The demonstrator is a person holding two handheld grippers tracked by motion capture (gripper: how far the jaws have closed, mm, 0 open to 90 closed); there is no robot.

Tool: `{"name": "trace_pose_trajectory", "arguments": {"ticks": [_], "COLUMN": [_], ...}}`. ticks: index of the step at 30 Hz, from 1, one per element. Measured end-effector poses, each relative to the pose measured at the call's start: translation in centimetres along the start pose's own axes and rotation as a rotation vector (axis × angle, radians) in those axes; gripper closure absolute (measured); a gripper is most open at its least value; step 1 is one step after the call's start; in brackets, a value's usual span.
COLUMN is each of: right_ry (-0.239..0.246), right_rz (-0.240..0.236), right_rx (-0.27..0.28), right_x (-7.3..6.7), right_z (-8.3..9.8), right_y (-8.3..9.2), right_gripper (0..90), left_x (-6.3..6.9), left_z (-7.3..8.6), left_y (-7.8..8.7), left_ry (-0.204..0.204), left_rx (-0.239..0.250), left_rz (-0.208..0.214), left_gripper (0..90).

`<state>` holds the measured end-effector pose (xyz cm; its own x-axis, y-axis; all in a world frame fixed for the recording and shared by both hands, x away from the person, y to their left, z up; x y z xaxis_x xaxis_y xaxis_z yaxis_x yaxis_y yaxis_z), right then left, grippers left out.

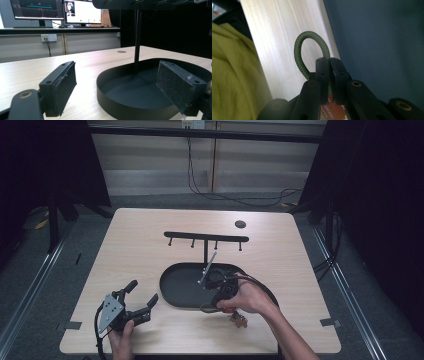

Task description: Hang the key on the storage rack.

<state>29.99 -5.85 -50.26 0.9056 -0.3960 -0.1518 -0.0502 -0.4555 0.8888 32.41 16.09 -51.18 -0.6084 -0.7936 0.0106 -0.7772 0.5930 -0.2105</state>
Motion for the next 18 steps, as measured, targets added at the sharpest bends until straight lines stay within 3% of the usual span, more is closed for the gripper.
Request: {"name": "trace_pose_trajectory", "arguments": {"ticks": [18], "right_ry": [0.037], "right_rz": [0.032], "right_rx": [-0.058], "right_x": [0.3], "right_z": [-1.4], "right_y": [3.7], "right_gripper": [85.6], "left_x": [0.0], "left_z": [0.0], "left_y": [0.0], "left_ry": [-0.003], "left_rx": [0.0], "left_rz": [0.002], "left_gripper": [15.7]}}
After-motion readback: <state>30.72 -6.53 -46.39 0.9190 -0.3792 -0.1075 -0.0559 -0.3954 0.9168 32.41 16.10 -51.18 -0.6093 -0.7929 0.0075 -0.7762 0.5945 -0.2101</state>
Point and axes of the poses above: each handheld gripper's, and its own axes: y roughly backward along the jaws, z roughly out of its underside, x roughly to its right, the point moved 10 cm from there along -y, roughly forward along the jaws, and after that the axes turned 13 degrees about x, right-handed, at the moved point
